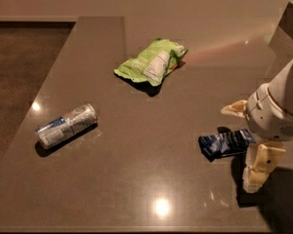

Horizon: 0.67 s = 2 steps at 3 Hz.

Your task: Pick rxbar blueberry

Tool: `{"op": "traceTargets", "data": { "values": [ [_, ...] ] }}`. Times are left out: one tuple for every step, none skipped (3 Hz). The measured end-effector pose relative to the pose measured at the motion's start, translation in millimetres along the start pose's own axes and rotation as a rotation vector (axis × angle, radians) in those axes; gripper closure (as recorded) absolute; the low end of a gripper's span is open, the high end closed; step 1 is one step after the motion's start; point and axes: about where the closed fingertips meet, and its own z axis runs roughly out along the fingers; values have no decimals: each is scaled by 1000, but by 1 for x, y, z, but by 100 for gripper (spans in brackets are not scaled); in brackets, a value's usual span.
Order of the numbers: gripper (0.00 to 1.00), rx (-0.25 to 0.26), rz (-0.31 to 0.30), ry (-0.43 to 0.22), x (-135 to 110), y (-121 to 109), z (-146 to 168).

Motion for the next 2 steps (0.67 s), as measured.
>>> {"op": "traceTargets", "data": {
  "values": [
    [18,-24,-11,1,2,1,12],
    [41,-39,-13,8,5,0,18]
  ]
}}
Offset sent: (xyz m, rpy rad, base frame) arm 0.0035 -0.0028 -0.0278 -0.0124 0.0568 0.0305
